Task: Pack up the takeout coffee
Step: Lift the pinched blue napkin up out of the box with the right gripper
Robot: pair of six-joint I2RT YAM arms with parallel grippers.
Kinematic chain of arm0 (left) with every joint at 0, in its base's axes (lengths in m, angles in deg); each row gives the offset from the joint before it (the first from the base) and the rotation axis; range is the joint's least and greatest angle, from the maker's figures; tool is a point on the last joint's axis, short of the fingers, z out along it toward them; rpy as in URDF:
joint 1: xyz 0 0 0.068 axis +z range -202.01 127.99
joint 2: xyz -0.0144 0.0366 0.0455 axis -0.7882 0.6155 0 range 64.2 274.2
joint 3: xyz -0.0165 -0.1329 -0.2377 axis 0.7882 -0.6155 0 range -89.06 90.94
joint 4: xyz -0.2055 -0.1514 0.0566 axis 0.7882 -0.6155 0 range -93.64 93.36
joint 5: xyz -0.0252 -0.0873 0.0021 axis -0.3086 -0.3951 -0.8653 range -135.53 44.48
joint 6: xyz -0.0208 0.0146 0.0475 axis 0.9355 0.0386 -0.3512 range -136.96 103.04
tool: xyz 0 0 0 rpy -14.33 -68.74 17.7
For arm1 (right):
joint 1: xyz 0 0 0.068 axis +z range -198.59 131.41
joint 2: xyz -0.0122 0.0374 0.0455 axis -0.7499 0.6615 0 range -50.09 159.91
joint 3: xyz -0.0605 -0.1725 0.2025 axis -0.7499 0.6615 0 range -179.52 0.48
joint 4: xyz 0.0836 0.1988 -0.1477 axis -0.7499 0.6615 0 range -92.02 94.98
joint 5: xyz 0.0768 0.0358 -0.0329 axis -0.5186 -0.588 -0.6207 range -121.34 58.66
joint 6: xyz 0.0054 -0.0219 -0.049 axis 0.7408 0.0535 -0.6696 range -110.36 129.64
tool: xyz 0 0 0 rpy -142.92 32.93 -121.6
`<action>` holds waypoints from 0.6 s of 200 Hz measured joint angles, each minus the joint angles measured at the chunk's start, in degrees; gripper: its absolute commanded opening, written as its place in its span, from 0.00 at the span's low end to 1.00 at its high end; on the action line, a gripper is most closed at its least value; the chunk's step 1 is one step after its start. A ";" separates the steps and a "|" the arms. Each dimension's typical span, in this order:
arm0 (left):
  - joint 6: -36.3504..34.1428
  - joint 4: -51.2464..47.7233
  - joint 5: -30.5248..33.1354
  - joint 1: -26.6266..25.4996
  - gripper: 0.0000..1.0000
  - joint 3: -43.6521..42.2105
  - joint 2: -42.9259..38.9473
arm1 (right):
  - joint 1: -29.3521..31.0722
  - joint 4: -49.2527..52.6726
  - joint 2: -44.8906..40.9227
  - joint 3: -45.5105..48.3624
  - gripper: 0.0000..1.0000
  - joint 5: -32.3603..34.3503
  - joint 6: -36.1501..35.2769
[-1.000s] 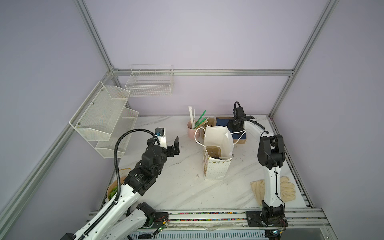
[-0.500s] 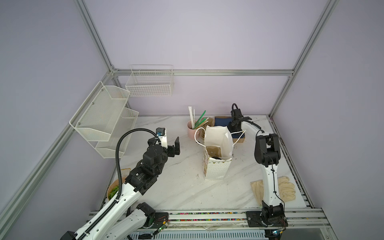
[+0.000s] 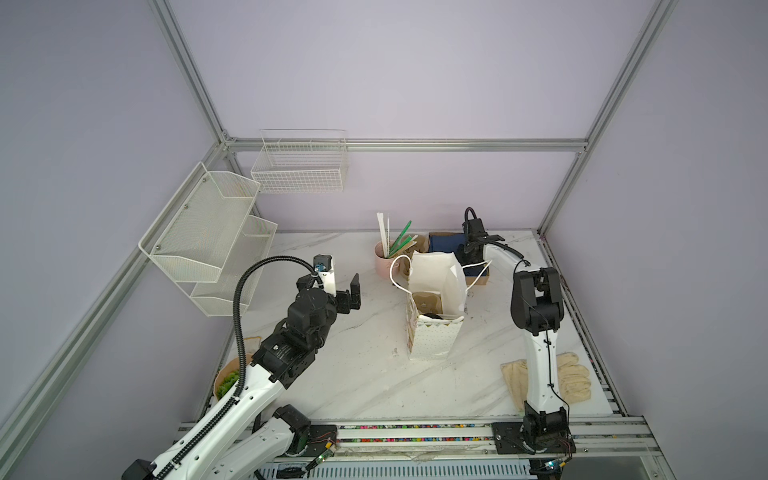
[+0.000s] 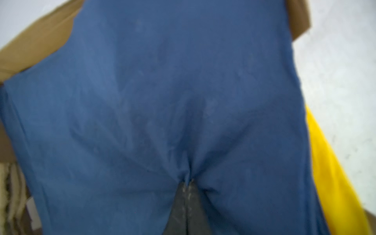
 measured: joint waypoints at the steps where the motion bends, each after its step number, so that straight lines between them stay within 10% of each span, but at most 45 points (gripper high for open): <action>1: 0.00 0.00 0.00 0.00 1.00 0.00 0.02 | 0.00 -0.02 -0.02 0.02 0.00 0.00 0.09; 120: 0.00 0.24 -0.07 0.00 1.00 0.00 0.28 | -0.02 -0.55 -6.49 1.11 0.00 0.02 1.25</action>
